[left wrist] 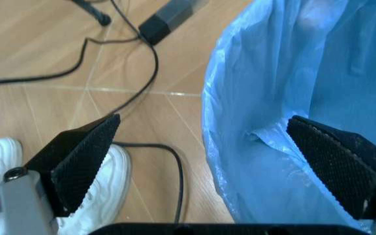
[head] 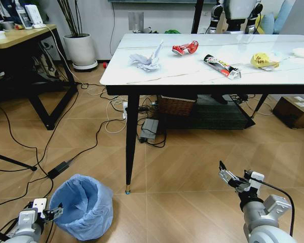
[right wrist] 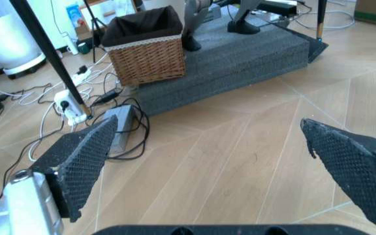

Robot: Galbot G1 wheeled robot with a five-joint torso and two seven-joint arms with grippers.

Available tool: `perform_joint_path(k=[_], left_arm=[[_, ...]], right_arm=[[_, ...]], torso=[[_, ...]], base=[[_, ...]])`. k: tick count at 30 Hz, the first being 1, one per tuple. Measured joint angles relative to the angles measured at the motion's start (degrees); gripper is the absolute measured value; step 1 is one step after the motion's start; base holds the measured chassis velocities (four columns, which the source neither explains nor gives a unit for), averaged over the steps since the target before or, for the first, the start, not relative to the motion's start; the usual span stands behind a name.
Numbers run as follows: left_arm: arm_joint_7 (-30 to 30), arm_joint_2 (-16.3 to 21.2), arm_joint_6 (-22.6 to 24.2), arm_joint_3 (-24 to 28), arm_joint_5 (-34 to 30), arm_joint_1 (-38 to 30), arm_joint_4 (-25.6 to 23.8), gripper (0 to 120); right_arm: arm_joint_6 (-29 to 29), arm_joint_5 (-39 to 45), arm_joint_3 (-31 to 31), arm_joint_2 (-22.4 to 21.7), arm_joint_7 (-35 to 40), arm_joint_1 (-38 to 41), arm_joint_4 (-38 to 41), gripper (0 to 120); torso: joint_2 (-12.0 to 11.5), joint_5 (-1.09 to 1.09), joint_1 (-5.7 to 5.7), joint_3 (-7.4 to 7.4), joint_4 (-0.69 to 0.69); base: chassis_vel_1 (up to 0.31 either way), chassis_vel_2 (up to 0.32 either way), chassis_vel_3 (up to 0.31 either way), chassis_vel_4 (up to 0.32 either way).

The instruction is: Pick up the trash bin and place the trash from the table into it.

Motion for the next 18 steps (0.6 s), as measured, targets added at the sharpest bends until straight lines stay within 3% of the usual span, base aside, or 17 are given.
perform_joint_path(k=[18], left_arm=[[-0.82,-0.71,1.6,1.76,-0.83,-3.9,5.72,95]], right_arm=[[0.35,-0.03,-0.41,-0.35,-0.22,-0.01,-1.02,100]], torso=[[0.04,0.0,0.0,0.03,0.0]], base=[[0.0,0.0,0.0,0.0]])
